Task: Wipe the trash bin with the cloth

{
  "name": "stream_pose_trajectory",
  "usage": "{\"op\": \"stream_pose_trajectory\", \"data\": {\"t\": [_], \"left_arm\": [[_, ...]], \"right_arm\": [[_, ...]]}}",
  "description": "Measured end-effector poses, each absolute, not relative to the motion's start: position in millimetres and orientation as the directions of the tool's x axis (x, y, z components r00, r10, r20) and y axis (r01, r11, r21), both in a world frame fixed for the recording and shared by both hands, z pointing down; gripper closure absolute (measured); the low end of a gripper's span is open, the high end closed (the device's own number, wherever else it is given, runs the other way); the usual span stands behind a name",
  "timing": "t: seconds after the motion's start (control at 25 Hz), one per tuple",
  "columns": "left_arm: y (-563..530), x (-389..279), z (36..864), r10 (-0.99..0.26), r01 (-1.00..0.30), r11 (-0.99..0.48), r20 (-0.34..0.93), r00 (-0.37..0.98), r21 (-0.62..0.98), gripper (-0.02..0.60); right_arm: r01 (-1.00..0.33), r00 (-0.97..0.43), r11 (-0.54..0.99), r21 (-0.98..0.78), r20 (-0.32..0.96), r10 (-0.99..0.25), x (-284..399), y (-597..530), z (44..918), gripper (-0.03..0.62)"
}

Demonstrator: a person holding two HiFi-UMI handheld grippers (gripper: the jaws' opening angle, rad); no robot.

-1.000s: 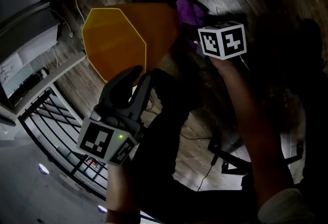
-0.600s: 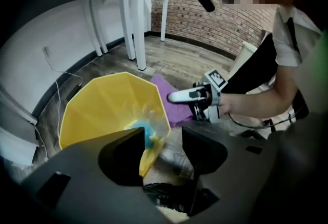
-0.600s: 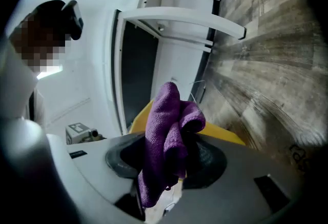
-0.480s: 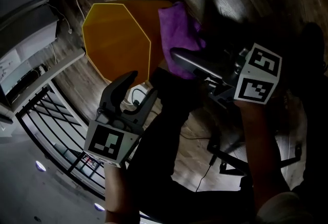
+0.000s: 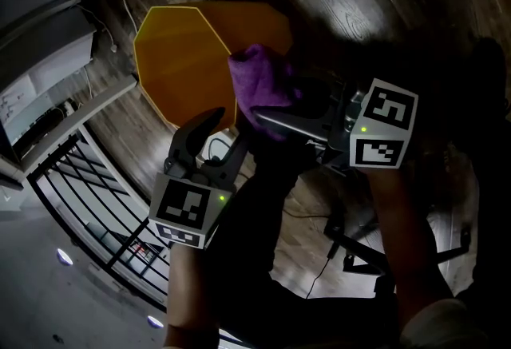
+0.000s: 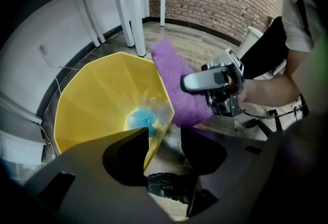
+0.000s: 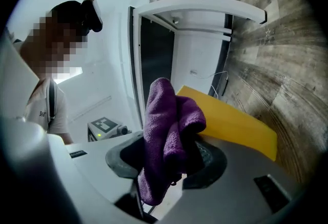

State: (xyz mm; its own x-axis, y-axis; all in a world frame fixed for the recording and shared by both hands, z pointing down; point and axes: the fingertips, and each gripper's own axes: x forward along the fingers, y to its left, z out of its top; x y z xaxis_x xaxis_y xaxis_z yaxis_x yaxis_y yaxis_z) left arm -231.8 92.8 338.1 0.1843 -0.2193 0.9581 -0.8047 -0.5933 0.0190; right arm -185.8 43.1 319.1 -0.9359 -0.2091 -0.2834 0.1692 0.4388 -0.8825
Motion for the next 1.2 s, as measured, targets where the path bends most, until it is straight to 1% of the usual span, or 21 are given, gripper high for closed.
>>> {"op": "stream_pose_trajectory", "data": {"t": [0.08, 0.2, 0.36, 0.52, 0.76, 0.84, 0.96, 1.08, 1.2], "left_arm": [[89, -227, 336, -0.231, -0.803, -0.595, 0.953, 0.196, 0.021, 0.401], [85, -221, 333, -0.25, -0.808, -0.589, 0.945, 0.21, 0.024, 0.466], [84, -221, 332, -0.259, -0.817, -0.575, 0.942, 0.212, 0.026, 0.495], [84, -222, 332, -0.258, -0.813, -0.581, 0.942, 0.214, 0.025, 0.503], [85, -223, 332, -0.255, -0.806, -0.592, 0.941, 0.224, 0.031, 0.508], [83, -222, 331, -0.262, -0.812, -0.583, 0.938, 0.226, 0.033, 0.509], [82, -221, 330, -0.263, -0.825, -0.563, 0.938, 0.227, 0.042, 0.509], [82, -221, 330, -0.26, -0.821, -0.568, 0.936, 0.239, 0.052, 0.511], [81, -220, 330, -0.262, -0.838, -0.54, 0.932, 0.25, 0.073, 0.513]], "right_arm": [[0.111, -0.95, 0.435, -0.893, -0.224, -0.217, -186, 42, 335, 0.411], [0.025, -0.966, 0.418, -0.908, -0.129, -0.223, -188, 41, 364, 0.411], [-0.035, -0.975, 0.387, -0.922, -0.054, -0.215, -192, 37, 394, 0.411], [-0.068, -0.977, 0.331, -0.941, -0.003, -0.211, -194, 29, 424, 0.411], [-0.203, -0.969, 0.263, -0.943, 0.155, -0.192, -199, 22, 484, 0.411], [-0.26, -0.959, 0.248, -0.933, 0.22, -0.18, -202, 22, 503, 0.411], [-0.382, -0.923, 0.243, -0.892, 0.357, -0.142, -203, 26, 535, 0.411], [-0.476, -0.879, 0.27, -0.837, 0.463, -0.114, -204, 26, 552, 0.411], [-0.561, -0.822, 0.296, -0.773, 0.563, -0.087, -203, 26, 567, 0.411]]}}
